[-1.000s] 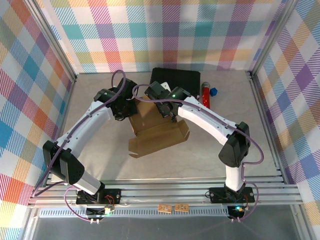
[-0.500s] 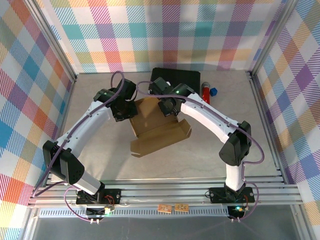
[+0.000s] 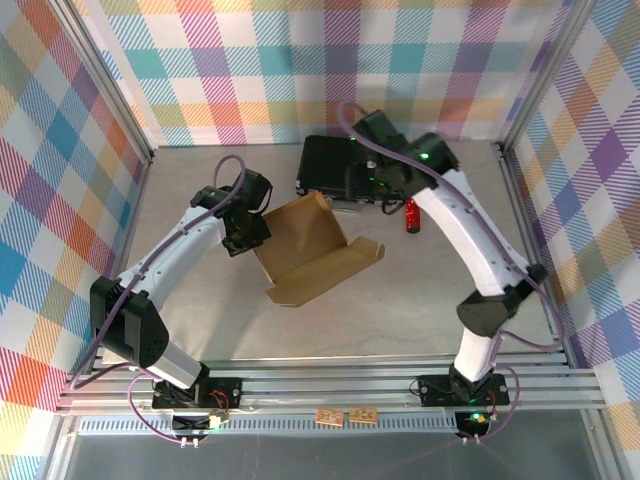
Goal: Fold the paper box
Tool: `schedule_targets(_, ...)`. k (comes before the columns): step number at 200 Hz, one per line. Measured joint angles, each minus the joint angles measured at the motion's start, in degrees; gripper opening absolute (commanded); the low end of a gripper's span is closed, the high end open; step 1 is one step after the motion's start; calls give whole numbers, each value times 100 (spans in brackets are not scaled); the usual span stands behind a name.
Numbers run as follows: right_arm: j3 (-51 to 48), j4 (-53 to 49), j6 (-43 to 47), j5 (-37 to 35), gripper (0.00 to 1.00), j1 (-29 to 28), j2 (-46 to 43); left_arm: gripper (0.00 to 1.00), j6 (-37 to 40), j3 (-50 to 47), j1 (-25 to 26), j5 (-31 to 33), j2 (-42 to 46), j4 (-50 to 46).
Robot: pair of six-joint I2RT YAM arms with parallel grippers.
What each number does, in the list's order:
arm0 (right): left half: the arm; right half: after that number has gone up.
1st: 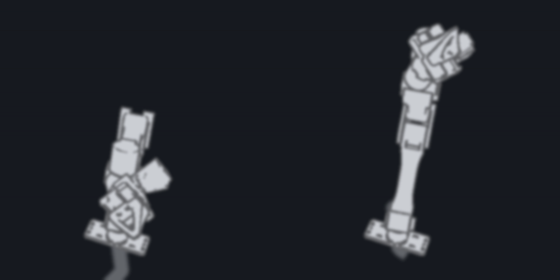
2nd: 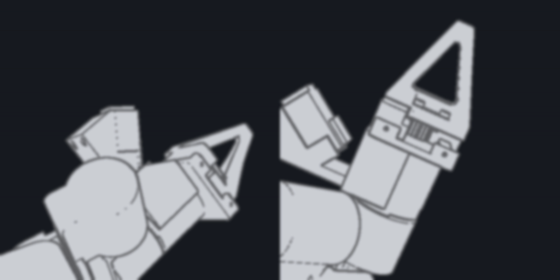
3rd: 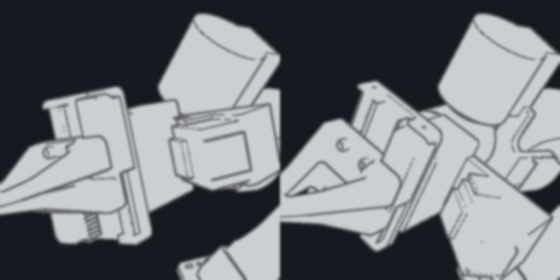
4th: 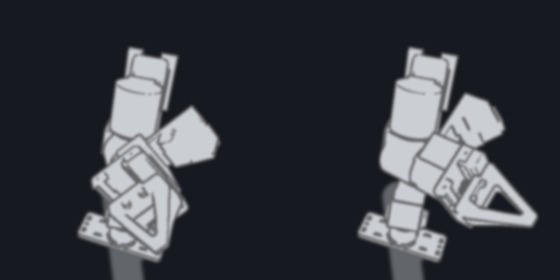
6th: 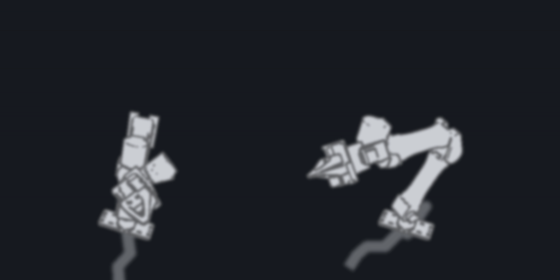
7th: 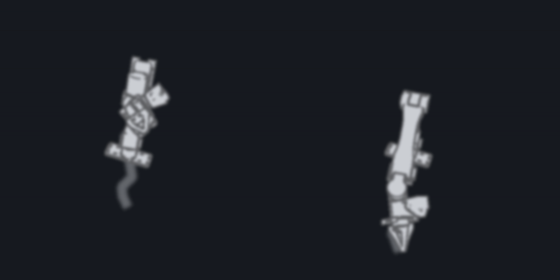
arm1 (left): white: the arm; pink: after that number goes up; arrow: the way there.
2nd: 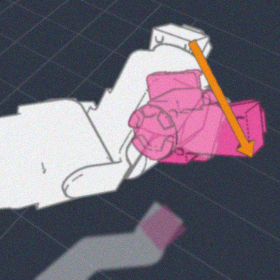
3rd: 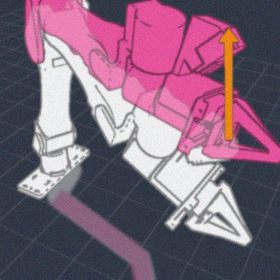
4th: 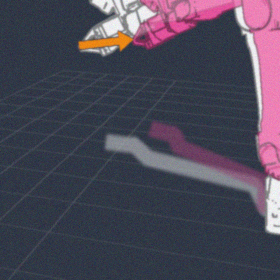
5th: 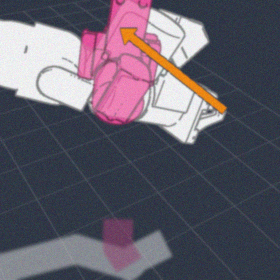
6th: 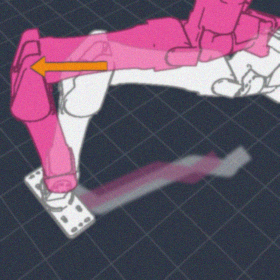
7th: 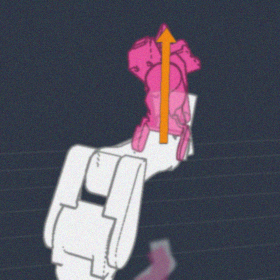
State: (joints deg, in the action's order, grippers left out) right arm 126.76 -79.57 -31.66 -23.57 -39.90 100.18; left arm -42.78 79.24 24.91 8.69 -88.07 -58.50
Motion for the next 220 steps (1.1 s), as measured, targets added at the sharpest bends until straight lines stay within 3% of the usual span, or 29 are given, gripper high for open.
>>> schedule_targets(27,-1239,39,-1115,457,65,57,-1228,0,-354,-234,-74,42,28,179)
schedule_targets(53,-2312,170,-2184,1029,67,-245,-2072,0,-649,-385,-105,42,33,234)
schedule_targets(79,-2806,507,-2839,1440,67,-699,-1937,0,-870,-411,-105,33,33,358)
schedule_targets(111,-3128,1012,-3296,1714,60,-1067,-1357,0,-1038,-411,-105,0,33,492)
schedule_targets(150,-3150,1252,-3300,1670,35,-1156,-1005,0,-1139,-435,-105,-61,39,551)
schedule_targets(168,-2986,1274,-3126,1508,12,-1156,-785,0,-1187,-529,-105,-116,61,636)
schedule_targets(180,-2900,1255,-3042,1320,0,-1154,-669,23,-1207,-614,-107,-151,83,664)
schedule_targets(192,-2769,1246,-2898,1047,0,-1123,-546,46,-1266,-706,-122,-332,120,660)
schedule_targets(220,-2264,1005,-2153,610,0,-1117,-201,68,-1381,-743,-48,-647,273,688)
